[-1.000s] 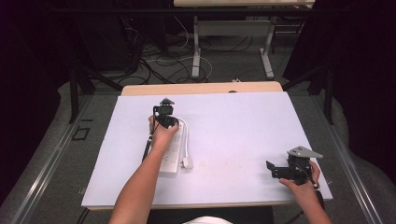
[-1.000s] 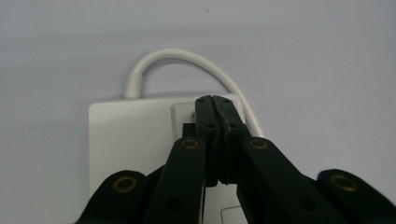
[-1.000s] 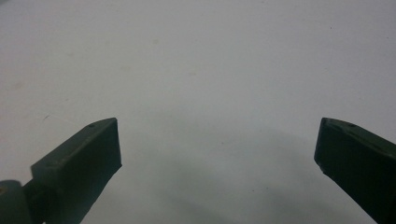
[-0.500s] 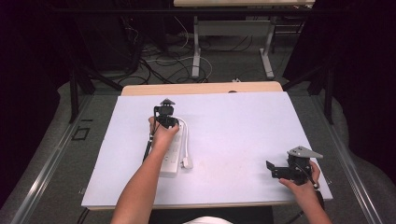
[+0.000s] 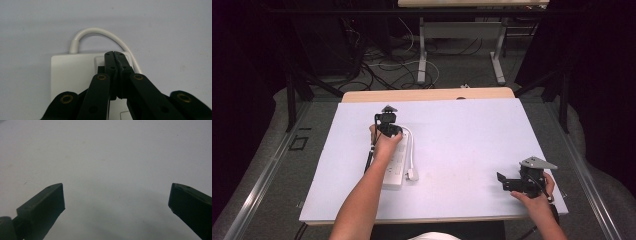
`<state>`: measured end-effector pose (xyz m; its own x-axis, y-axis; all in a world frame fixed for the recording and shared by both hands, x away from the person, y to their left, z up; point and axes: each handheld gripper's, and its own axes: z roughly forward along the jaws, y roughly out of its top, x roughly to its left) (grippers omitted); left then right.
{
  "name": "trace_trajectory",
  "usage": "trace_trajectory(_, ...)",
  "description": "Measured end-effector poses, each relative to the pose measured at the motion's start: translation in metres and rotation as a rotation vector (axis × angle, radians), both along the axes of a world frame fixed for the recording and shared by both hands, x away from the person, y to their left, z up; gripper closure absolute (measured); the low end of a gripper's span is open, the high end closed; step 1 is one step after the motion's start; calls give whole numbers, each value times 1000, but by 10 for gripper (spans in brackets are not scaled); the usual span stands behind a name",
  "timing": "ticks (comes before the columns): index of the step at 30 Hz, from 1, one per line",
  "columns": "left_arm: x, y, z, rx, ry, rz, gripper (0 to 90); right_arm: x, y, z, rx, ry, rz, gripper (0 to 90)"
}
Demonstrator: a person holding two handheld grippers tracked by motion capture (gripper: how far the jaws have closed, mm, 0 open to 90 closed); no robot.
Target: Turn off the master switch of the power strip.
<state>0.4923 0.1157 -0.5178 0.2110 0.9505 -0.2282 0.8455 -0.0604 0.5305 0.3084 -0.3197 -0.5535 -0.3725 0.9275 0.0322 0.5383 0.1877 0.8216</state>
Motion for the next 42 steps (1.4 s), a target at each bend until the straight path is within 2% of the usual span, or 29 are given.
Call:
trace_trajectory(17, 1, 4, 1, 3, 7, 1, 896, 0, 0, 0, 1, 0, -1, 1)
trace_trajectory(22, 0, 3, 2, -7, -1, 6, 864, 0, 0, 1, -3, 1, -1, 1)
trace_trajectory(31, -3, 4, 7, -16, -15, -18, 787, 0, 0, 0, 0, 0, 1, 1)
trace_trajectory(35, -4, 4, 10, -40, -29, -11, 728, 0, 1, 1, 3, 0, -2, 1)
trace_trajectory(42, -7, 6, 16, -53, -58, -26, 661, 0, 0, 1, -3, 1, -3, 1)
